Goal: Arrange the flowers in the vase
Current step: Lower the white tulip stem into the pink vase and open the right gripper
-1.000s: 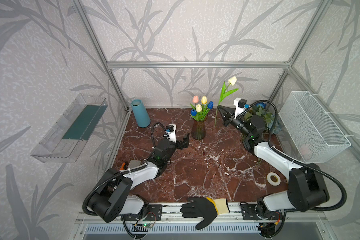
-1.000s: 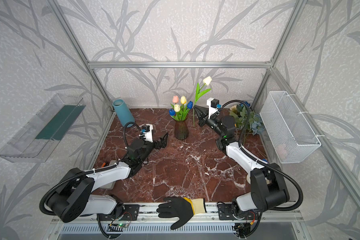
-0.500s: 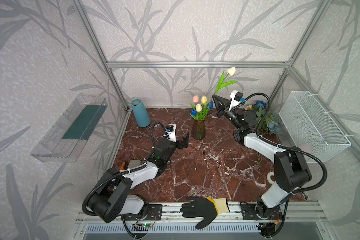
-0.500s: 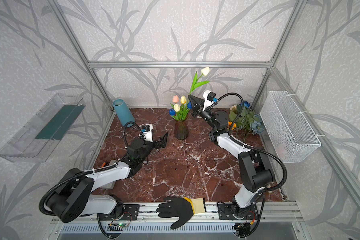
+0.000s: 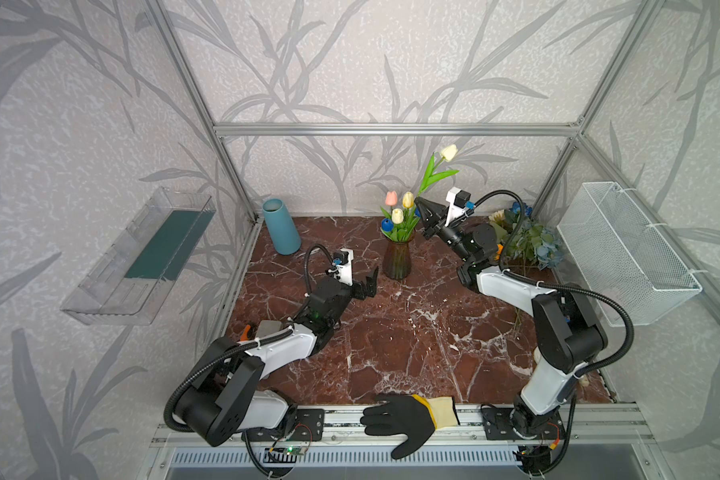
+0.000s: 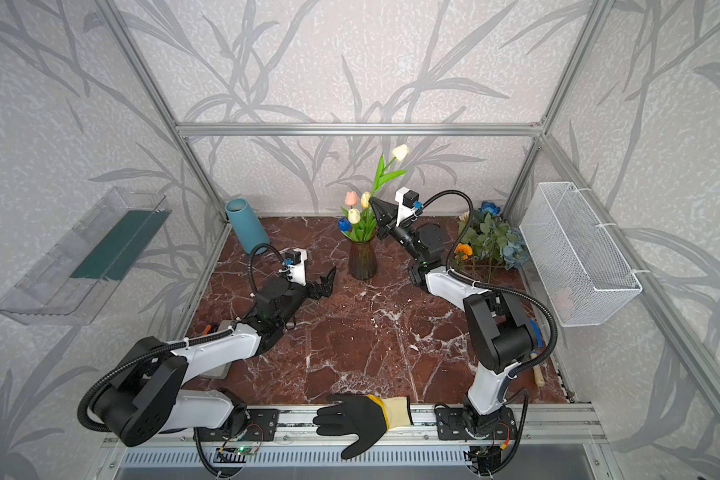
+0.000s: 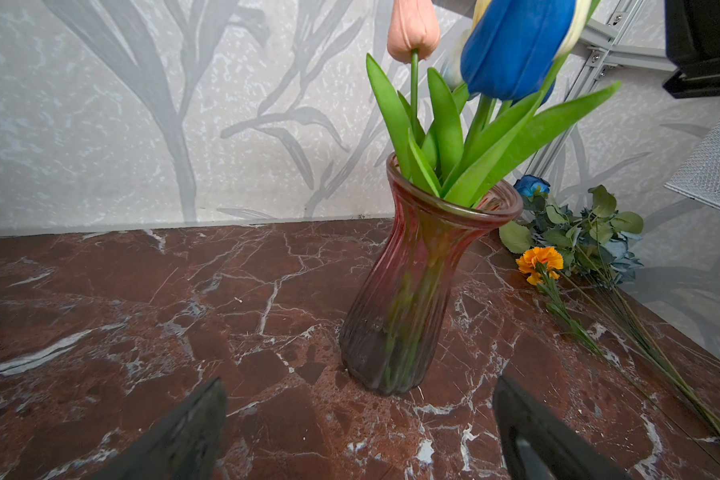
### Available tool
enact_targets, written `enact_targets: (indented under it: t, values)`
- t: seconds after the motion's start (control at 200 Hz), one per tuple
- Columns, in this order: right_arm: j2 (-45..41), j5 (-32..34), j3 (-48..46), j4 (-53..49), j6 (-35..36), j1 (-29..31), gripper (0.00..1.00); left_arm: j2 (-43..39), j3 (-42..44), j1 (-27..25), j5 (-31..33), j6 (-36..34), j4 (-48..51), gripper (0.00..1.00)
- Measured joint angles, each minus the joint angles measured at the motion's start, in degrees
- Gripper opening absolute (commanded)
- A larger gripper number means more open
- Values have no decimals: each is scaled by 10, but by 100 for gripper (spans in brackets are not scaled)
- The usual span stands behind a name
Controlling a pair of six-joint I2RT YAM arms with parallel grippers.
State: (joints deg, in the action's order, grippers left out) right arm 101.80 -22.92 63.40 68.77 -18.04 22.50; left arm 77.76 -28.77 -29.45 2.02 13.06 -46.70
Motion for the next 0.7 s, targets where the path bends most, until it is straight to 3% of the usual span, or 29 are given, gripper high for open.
enact_targets:
  t: [0.7]
  values:
    - [29,22,-54,-12,118,28,0,9,0,0,0,-1,-4,99]
